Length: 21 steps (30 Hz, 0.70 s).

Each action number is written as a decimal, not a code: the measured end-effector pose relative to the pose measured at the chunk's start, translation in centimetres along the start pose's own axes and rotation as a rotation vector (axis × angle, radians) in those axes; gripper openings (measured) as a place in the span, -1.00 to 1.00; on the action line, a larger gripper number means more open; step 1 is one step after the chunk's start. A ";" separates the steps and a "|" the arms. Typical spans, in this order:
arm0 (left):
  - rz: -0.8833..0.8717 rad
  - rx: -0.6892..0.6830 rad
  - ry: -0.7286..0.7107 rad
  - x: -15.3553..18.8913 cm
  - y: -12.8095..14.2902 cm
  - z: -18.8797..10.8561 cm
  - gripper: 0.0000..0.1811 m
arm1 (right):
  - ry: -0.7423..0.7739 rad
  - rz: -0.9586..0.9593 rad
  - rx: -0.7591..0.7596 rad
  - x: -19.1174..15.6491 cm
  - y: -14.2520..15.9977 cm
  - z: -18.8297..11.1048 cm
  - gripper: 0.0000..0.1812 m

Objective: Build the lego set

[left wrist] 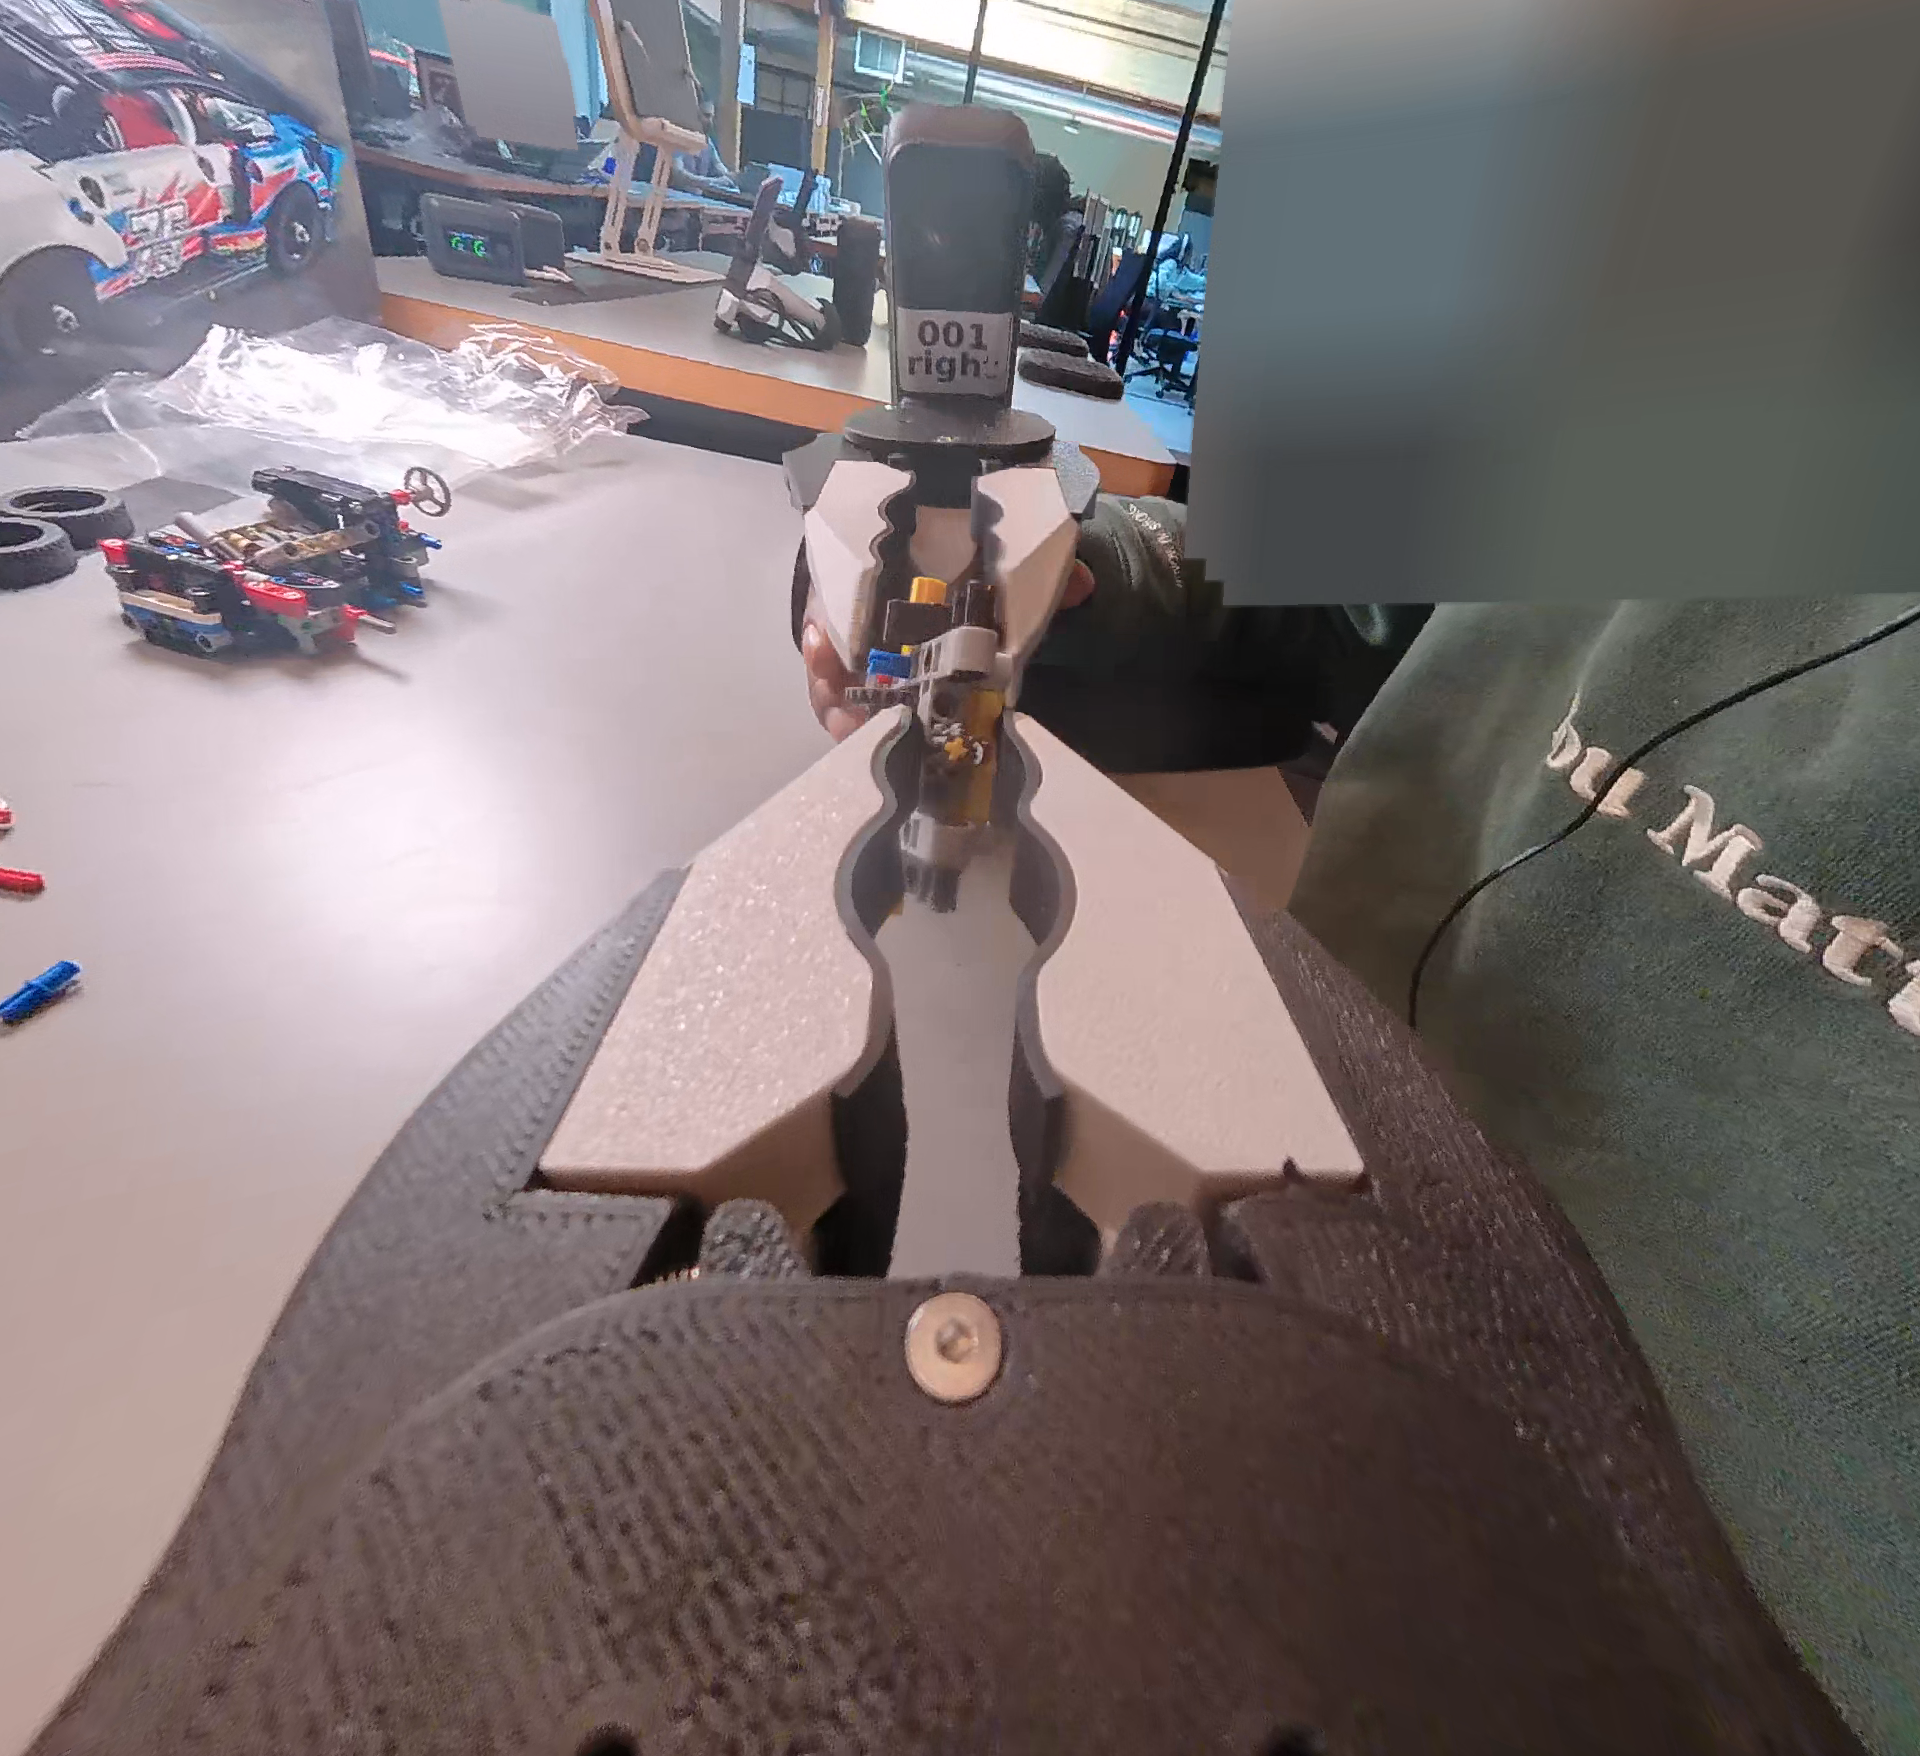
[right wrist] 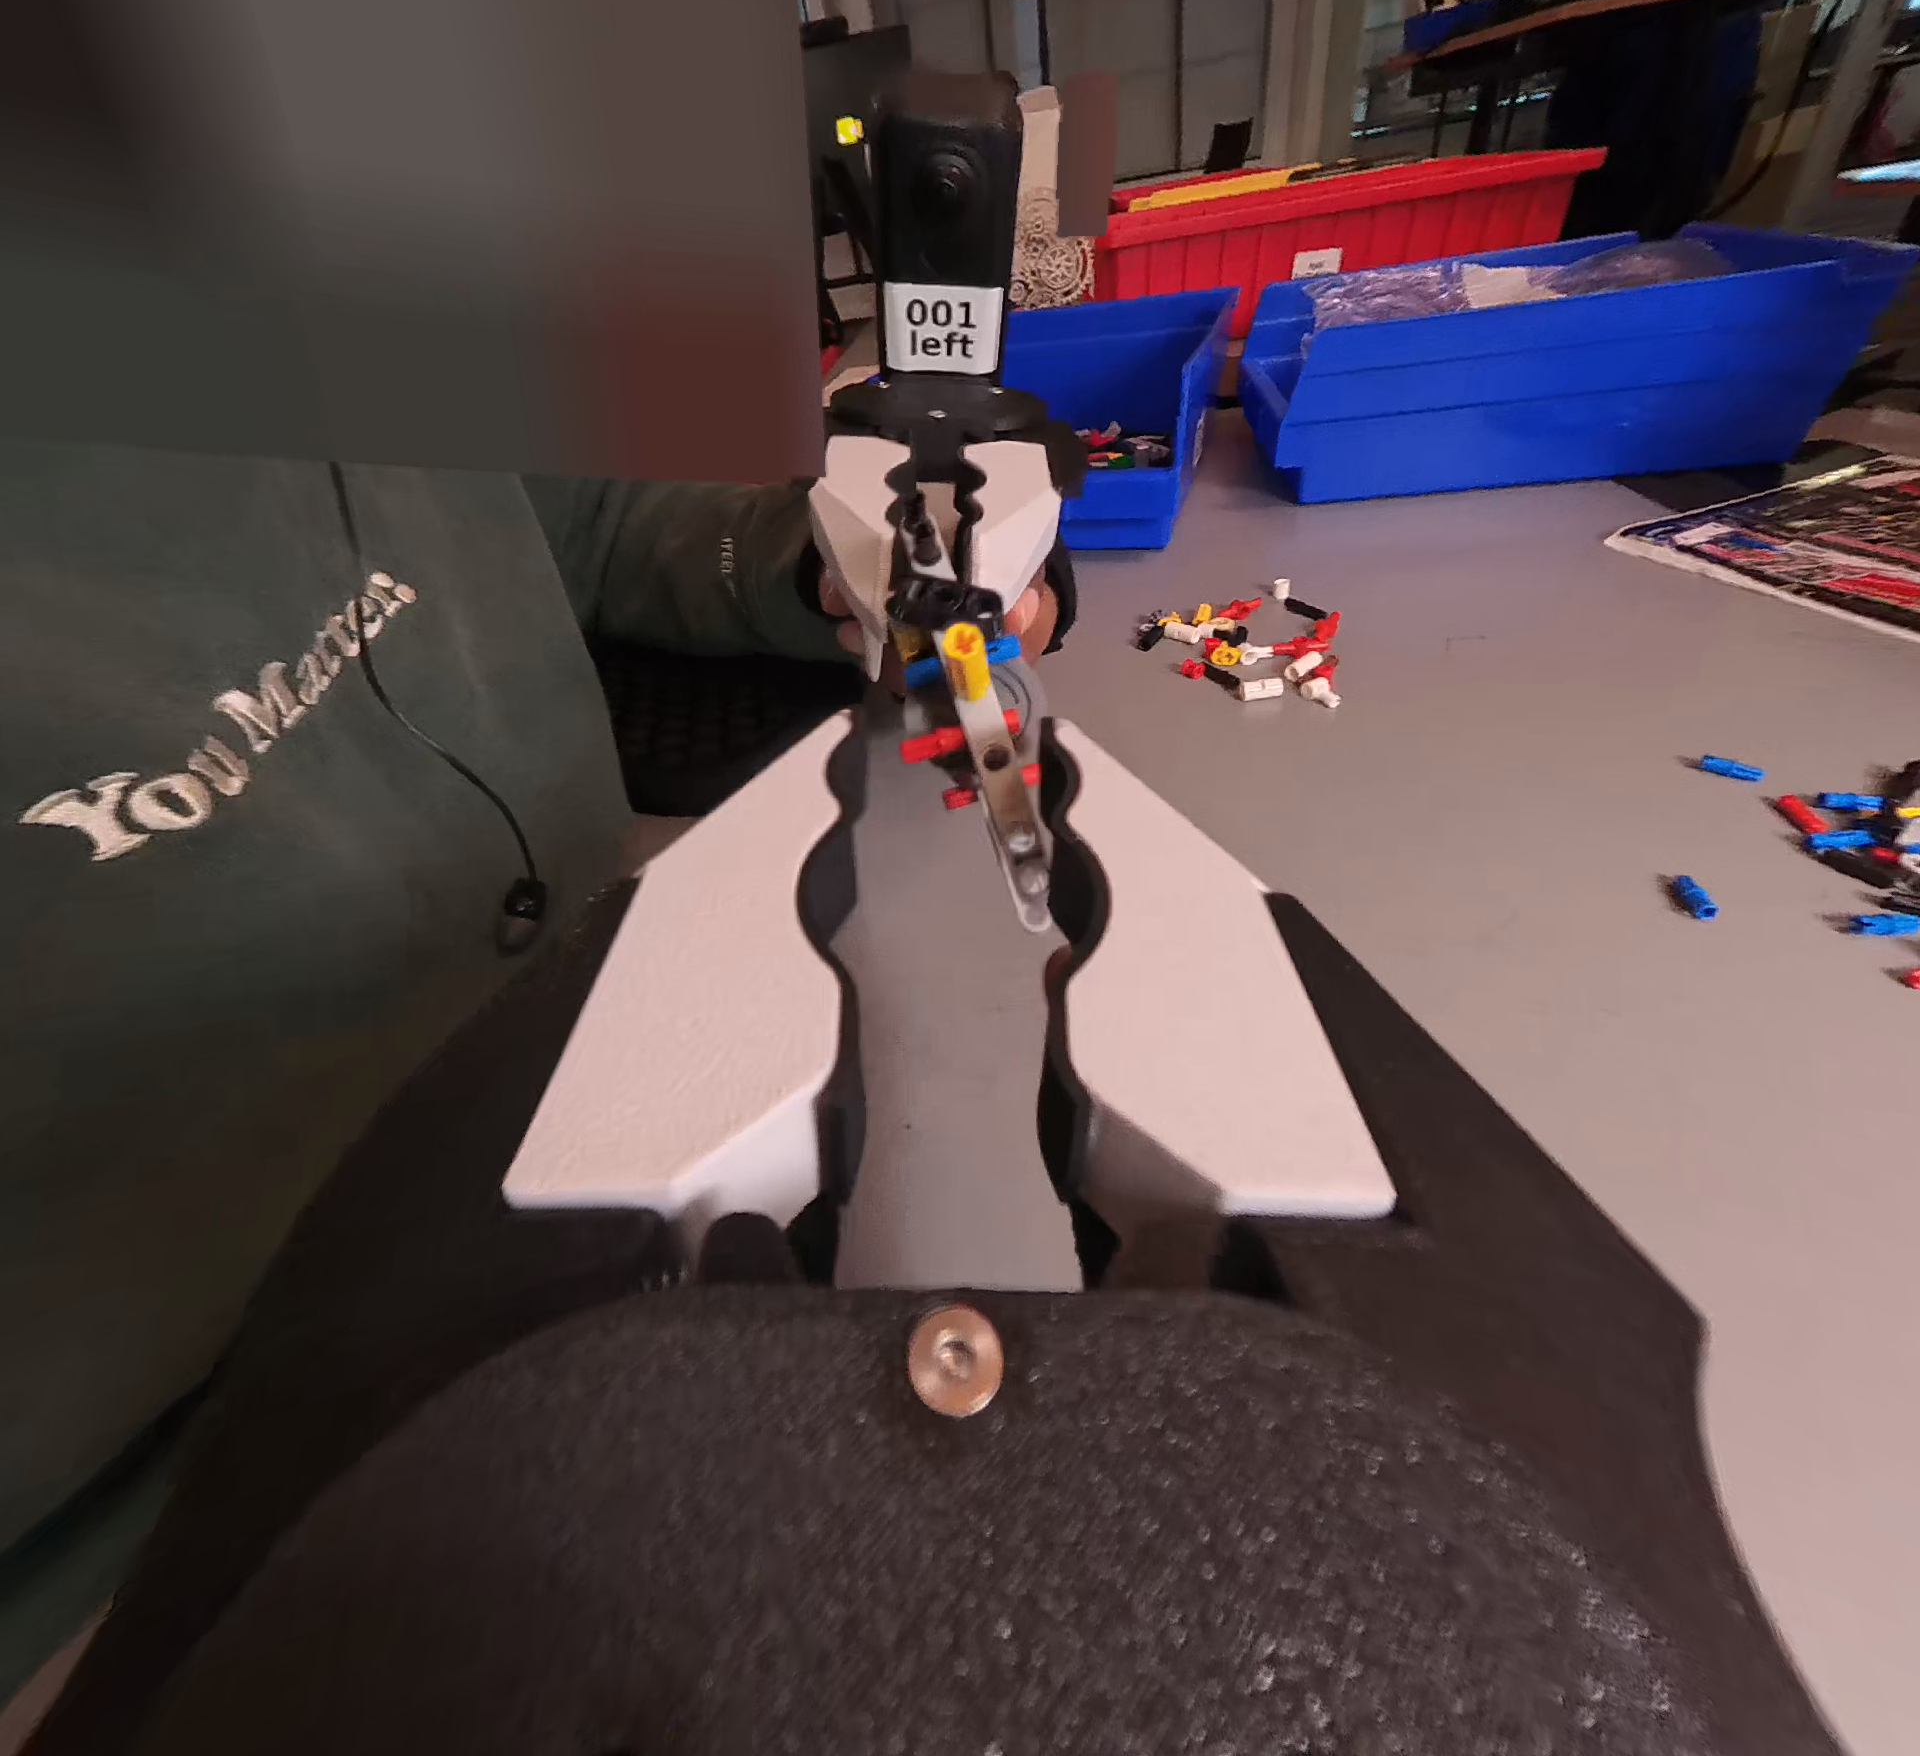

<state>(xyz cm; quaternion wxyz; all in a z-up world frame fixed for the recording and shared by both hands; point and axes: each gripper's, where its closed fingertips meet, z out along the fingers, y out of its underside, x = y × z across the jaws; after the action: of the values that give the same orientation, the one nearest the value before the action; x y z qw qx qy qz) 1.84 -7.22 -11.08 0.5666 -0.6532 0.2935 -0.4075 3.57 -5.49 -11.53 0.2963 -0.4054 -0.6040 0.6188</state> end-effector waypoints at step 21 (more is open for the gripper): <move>0.022 -0.057 0.000 0.5 0.9 0.3 -0.86 | -0.024 0.008 -0.109 -0.3 1.9 0.5 -0.75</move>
<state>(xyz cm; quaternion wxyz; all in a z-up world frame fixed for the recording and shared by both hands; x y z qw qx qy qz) 2.36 -7.66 -11.91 0.5521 -0.6660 0.3121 -0.3927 3.49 -6.15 -13.43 0.2641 -0.4158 -0.6387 0.5911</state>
